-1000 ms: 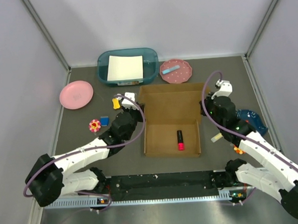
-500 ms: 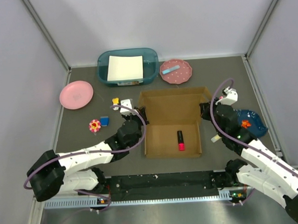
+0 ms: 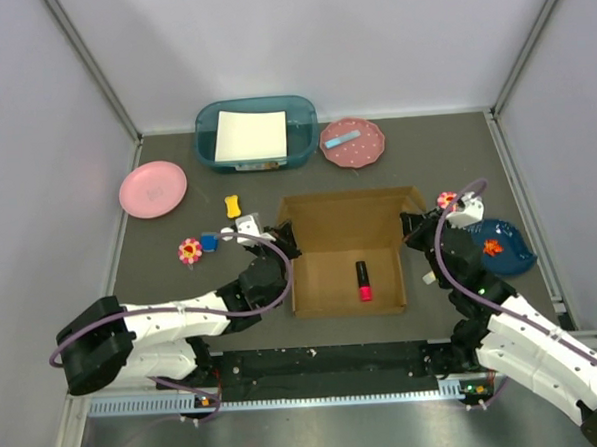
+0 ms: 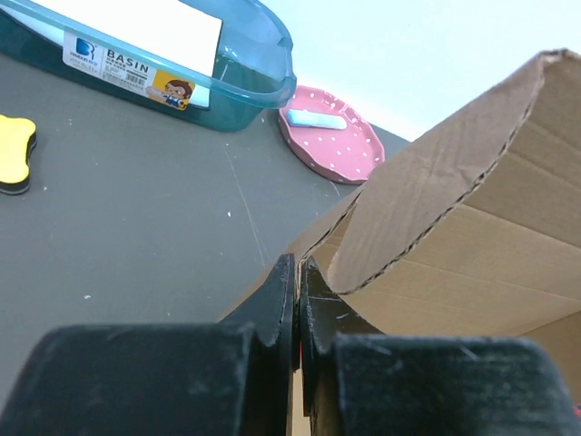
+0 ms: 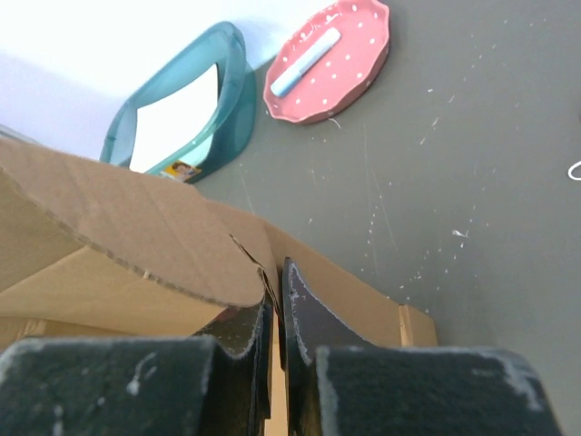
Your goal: Fold the paper box
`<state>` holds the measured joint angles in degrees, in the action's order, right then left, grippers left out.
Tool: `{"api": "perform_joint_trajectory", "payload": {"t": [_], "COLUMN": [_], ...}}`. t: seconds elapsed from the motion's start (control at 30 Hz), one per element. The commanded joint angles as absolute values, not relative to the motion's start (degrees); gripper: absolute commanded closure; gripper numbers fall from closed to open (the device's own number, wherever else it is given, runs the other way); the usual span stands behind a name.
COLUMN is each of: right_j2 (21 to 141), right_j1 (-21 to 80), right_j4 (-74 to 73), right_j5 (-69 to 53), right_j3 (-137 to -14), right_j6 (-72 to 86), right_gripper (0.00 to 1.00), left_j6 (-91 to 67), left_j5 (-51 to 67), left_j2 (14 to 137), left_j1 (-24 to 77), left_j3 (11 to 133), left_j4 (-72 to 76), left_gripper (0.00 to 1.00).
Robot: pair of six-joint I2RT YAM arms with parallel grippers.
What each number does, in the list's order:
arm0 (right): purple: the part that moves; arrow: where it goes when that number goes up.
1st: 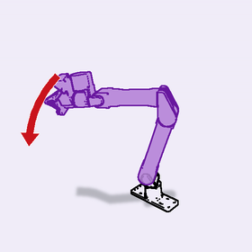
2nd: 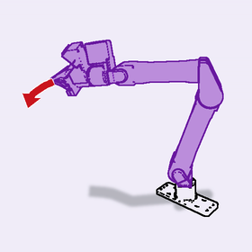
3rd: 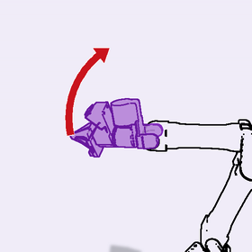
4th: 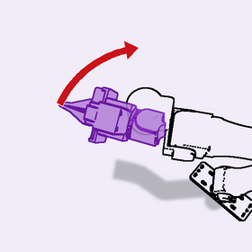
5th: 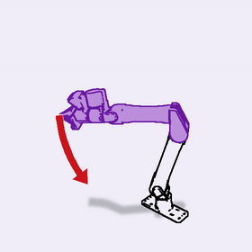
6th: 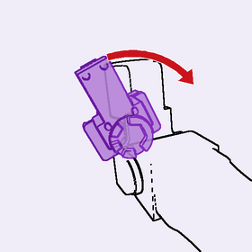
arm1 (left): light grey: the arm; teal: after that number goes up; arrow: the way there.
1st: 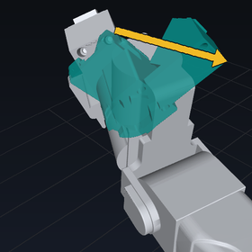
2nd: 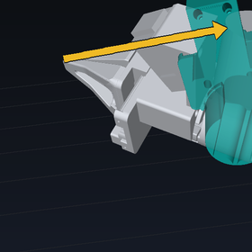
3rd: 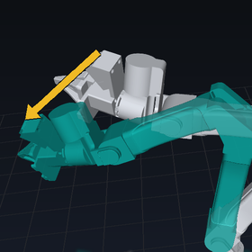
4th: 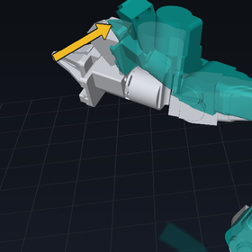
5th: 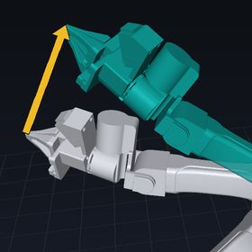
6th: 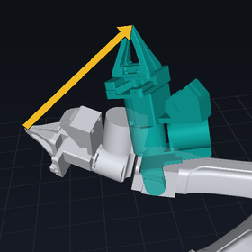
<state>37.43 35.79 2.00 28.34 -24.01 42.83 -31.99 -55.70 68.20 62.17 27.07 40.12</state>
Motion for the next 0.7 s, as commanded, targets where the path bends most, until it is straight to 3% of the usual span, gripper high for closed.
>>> {"api": "perform_joint_trajectory", "payload": {"t": [0.0,0.67], "right_j2": [36.4,29.3], "right_j1": [37.3,39.7], "right_j4": [-12.7,-19.7], "right_j5": [28.9,29.2], "right_j3": [-17.6,-11.4], "right_j6": [45.4,50.7], "right_gripper": [1.0,1.0], "left_j6": [-37.3,-52.0], "left_j5": [-55.5,-60.3], "left_j2": [69.9,73.6], "left_j1": [64.8,74.4], "left_j3": [23.6,19.3], "left_j4": [36.1,25.1], "left_gripper": [1.0,1.0]}}
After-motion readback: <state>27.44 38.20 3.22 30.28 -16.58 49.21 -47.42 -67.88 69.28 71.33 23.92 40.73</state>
